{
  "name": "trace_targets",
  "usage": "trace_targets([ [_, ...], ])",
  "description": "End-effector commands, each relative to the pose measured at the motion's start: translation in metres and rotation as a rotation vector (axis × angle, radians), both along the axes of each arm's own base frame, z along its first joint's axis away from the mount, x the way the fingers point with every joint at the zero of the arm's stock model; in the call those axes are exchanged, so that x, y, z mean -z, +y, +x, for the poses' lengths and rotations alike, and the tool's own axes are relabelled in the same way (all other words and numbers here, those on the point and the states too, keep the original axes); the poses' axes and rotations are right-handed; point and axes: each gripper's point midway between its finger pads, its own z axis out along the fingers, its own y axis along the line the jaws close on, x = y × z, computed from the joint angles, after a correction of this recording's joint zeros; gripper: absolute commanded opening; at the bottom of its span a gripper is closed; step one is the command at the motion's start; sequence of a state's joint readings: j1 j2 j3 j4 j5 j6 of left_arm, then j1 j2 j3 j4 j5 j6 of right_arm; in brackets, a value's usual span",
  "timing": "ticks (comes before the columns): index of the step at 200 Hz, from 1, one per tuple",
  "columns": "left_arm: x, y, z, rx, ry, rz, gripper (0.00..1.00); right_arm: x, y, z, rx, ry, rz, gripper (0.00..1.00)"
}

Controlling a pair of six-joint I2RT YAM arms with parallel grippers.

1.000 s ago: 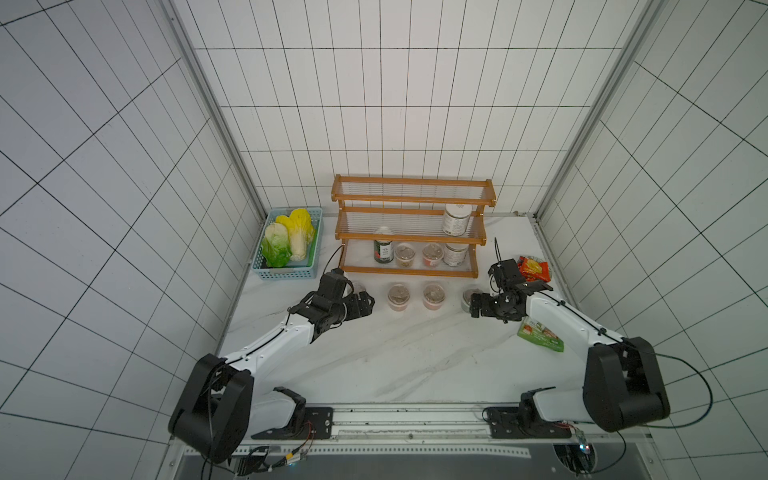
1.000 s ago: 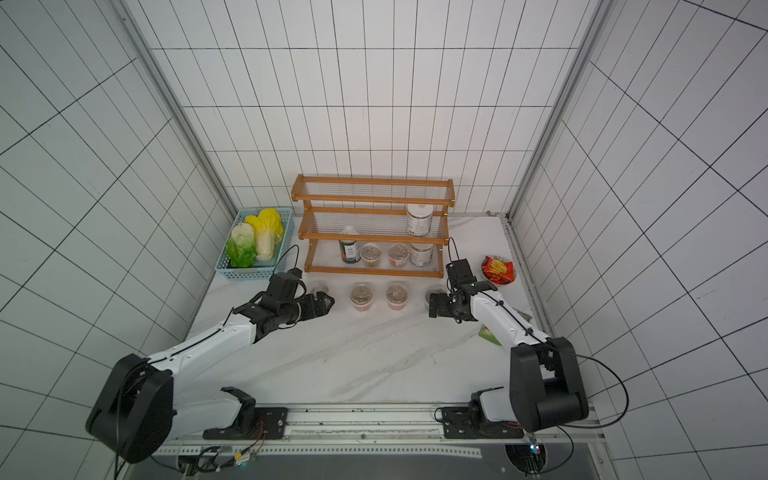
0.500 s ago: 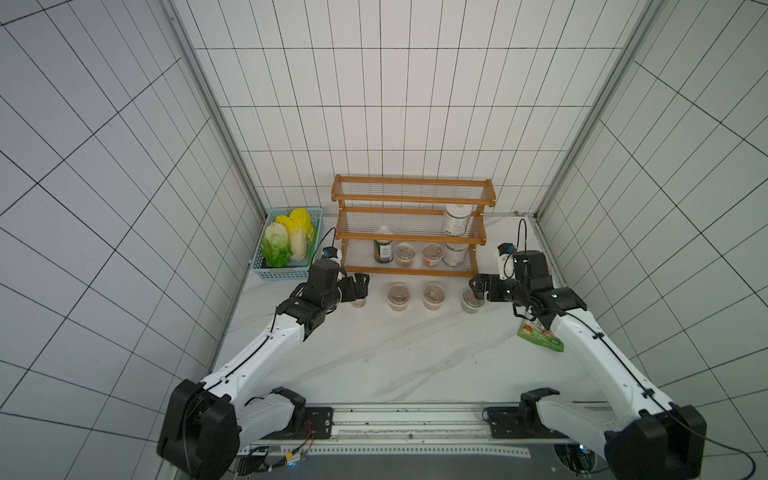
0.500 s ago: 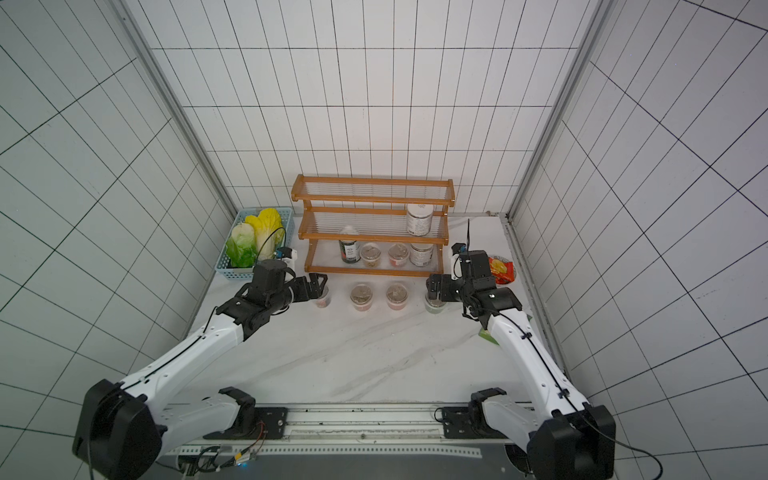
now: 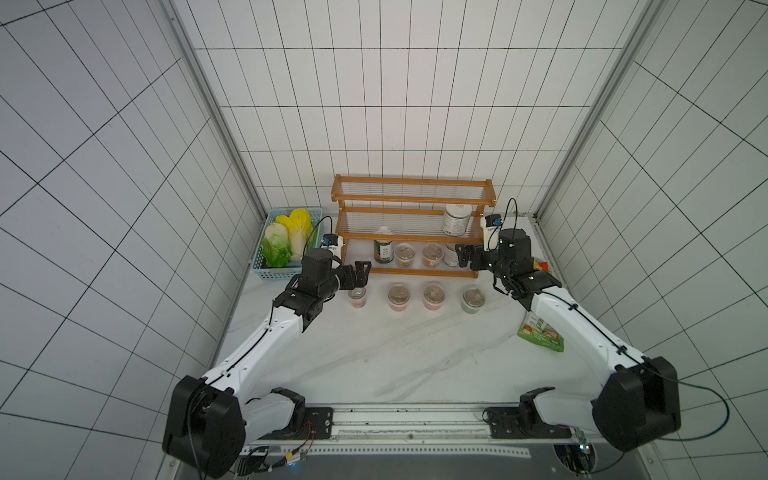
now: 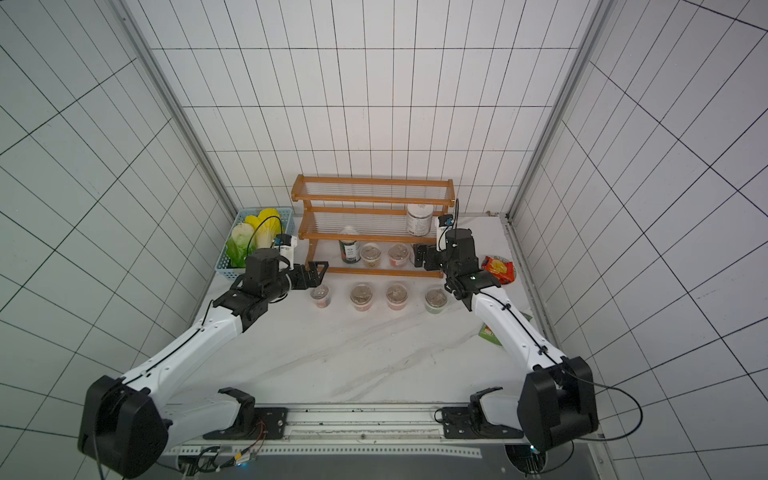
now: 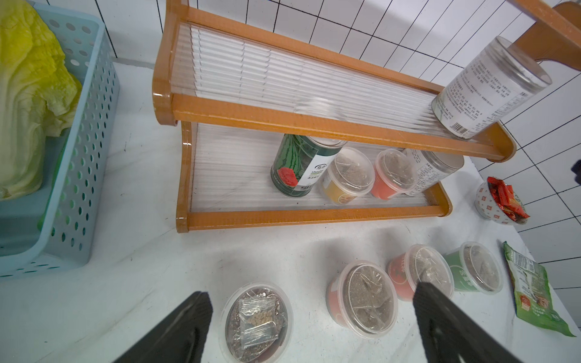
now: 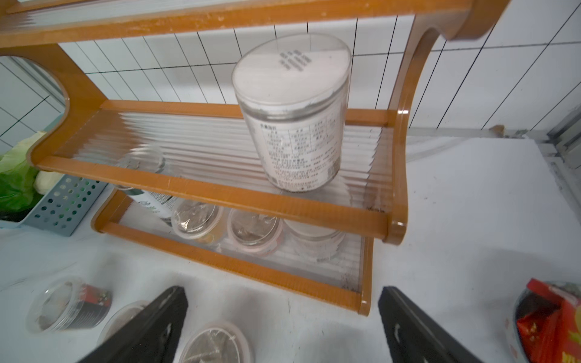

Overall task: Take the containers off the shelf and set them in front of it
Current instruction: 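Pick up a container from the shelf.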

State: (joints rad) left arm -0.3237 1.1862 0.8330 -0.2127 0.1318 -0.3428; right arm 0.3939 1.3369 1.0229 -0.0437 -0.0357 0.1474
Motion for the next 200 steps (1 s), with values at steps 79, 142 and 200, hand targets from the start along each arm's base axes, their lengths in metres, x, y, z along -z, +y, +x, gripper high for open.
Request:
trace_targets([
  [79, 0.006, 0.003, 0.000, 0.024, 0.015, -0.025, 0.98, -0.021, 0.022, 0.088, -0.123, -0.225, -0.008, 0.99],
  [142, 0.011, 0.002, 0.001, 0.035, 0.033, -0.020, 0.98, -0.017, 0.030, 0.122, -0.141, -0.291, -0.013, 0.99],
  [200, 0.017, 0.001, 0.002, 0.048, 0.054, -0.021, 0.98, -0.025, 0.043, 0.134, -0.200, -0.359, 0.033, 0.99],
])
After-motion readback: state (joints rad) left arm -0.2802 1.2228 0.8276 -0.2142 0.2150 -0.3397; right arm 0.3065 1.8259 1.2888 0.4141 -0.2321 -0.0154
